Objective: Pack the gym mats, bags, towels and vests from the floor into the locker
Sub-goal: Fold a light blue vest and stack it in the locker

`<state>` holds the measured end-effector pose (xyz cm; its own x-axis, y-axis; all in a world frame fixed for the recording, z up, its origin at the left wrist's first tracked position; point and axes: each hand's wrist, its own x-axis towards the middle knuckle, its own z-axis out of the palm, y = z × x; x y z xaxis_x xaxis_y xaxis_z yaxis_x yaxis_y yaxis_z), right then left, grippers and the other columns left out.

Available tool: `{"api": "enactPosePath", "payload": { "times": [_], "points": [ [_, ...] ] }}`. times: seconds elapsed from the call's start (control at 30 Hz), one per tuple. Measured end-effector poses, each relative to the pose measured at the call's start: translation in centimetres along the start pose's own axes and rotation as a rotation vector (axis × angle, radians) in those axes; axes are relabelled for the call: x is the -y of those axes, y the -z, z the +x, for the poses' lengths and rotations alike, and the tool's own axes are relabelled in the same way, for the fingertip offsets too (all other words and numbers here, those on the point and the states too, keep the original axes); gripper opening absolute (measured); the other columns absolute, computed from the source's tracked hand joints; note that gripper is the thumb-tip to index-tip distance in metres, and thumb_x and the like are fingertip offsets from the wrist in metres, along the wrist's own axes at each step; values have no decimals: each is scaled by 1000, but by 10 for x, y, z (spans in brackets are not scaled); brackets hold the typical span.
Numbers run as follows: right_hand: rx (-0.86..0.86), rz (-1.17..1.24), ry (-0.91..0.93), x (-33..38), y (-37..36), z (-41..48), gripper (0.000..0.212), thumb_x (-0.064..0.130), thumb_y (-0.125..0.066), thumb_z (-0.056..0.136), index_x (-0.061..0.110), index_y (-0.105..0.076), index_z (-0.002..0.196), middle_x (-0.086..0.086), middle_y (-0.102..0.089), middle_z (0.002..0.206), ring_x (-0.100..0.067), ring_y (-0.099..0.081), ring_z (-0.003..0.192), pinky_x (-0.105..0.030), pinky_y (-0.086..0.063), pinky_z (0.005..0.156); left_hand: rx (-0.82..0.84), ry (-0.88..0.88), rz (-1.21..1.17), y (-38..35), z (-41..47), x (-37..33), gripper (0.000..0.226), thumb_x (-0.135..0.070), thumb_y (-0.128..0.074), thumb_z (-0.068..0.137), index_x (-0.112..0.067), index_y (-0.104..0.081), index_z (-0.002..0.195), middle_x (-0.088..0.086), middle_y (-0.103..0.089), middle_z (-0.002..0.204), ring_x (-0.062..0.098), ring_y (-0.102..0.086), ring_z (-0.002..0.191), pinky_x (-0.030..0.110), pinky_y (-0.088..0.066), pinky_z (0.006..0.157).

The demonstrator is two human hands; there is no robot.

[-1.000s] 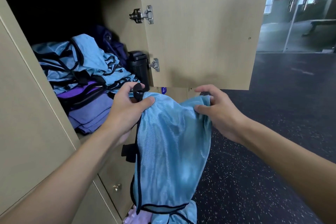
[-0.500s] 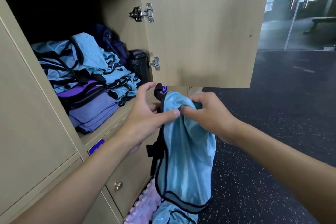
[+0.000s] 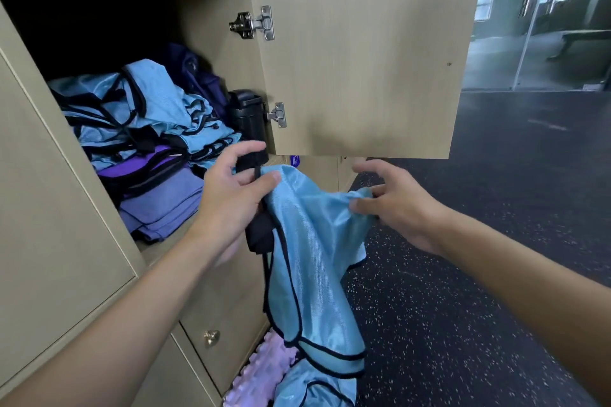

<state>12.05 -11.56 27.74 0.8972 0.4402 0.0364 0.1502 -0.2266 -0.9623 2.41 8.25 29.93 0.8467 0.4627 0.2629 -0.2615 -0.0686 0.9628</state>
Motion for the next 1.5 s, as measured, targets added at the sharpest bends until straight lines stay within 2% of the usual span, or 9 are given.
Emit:
{"api": "enactPosePath", "payload": {
  "times": [0.1, 0.27, 0.53, 0.8, 0.97, 1.07, 1.23, 1.33, 1.5],
  "points": [
    [-182, 11, 6, -1, 7, 6, 18, 3, -65, 91, 17, -65, 102, -18, -62, 104, -18, -53, 74, -21, -41, 52, -37, -19, 128, 9, 6, -4, 20, -1, -65, 93, -15, -74, 105, -4, -69, 71, 11, -60, 71, 16, -50, 60],
    [-351, 49, 48, -2, 17, 15, 8, 18, -66, 93, 20, -58, 95, -7, -52, 96, -16, -44, 72, -27, -34, 55, -7, -49, 309, 15, 7, -4, 25, -5, -70, 90, -14, -73, 113, 0, -73, 91, 19, -66, 82, 41, -57, 91],
    [-41, 118, -18, 2, 14, 6, 55, -6, -78, 77, 20, -58, 121, -25, -59, 119, -40, -66, 104, -48, -54, 95, -31, -111, 368, 14, 6, 1, 20, -9, -74, 88, -27, -73, 98, 9, -74, 87, 25, -65, 76, 49, -57, 88],
    [-201, -376, 145, 0, 17, 7, 19, 21, -69, 93, 23, -64, 111, -7, -62, 108, -20, -58, 86, -27, -46, 66, -3, -159, 436, 23, 13, 4, 19, -10, -77, 86, -27, -72, 91, 12, -50, 71, 22, -46, 67, 35, -45, 71],
    [-202, -355, 235, 0, 20, 13, 22, 17, -51, 101, 7, -71, 105, -11, -68, 94, -20, -56, 84, -28, -42, 71, 28, -256, 717, 25, 13, 6, 16, -14, -77, 86, -16, -73, 101, -3, -40, 62, 6, -34, 50, 15, -30, 51],
    [-87, -273, 203, 3, 24, 13, 34, 23, -71, 90, 11, -66, 122, -1, -69, 107, -11, -66, 95, -25, -53, 81, 14, -329, 877, 25, 11, 7, 17, -17, -75, 88, -12, -75, 105, -13, -50, 66, 7, -42, 56, 13, -33, 55],
    [-184, -430, 268, 3, 23, 8, 13, 24, -75, 87, 13, -69, 82, 5, -56, 69, -1, -47, 53, -11, -35, 47, 65, -427, 1012, 27, 10, 7, 2, -22, -69, 93, -21, -68, 94, -13, -45, 89, 7, -45, 80, 11, -32, 72],
    [-178, -499, 306, 3, 21, 5, 18, 26, -69, 92, 16, -65, 76, -1, -51, 89, -9, -49, 78, -18, -39, 69, 132, -419, 995, 28, 11, 13, 18, -25, -65, 95, -26, -54, 80, -11, -54, 100, 9, -50, 90, 19, -37, 78],
    [-178, -457, 252, 3, 16, 3, 22, 15, -63, 91, 3, -57, 74, 4, -49, 61, -1, -42, 45, -13, -32, 42, 139, -262, 849, 17, 7, 24, 25, -34, -66, 92, -24, -52, 74, -14, -55, 63, 2, -50, 59, 21, -35, 56]
  ]
}}
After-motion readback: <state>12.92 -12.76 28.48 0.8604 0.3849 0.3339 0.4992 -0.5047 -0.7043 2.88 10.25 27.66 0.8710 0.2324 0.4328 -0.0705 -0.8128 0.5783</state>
